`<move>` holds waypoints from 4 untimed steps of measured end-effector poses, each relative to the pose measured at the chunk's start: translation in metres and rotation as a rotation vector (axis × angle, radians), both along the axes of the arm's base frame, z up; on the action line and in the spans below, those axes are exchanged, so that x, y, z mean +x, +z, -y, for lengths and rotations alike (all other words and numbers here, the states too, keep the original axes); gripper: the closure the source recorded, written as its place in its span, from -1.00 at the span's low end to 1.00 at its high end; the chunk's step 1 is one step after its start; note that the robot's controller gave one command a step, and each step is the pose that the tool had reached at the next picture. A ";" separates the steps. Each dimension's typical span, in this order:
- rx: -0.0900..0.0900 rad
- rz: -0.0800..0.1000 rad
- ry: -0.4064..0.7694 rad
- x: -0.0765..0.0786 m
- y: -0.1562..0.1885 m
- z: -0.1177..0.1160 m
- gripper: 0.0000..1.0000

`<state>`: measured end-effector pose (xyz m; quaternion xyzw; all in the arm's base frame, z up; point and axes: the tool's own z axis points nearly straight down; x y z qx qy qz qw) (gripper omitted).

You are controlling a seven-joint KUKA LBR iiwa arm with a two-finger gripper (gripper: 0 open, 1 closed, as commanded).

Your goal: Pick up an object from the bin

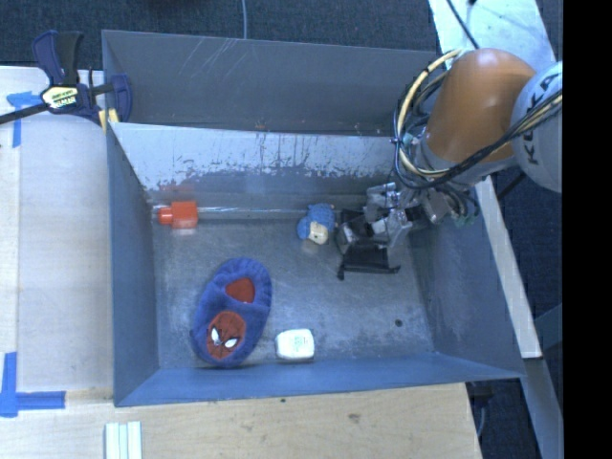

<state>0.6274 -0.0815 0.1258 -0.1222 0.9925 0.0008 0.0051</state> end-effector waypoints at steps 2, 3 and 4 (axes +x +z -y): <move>-0.002 -0.012 0.165 -0.004 0.001 -0.056 1.00; -0.003 -0.006 0.163 -0.003 0.006 -0.055 -1.00; 0.000 -0.004 -0.232 -0.009 -0.040 -0.030 -1.00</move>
Offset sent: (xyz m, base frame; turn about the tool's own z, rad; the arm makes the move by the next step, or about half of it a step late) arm -0.0201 0.0289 0.1076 0.0054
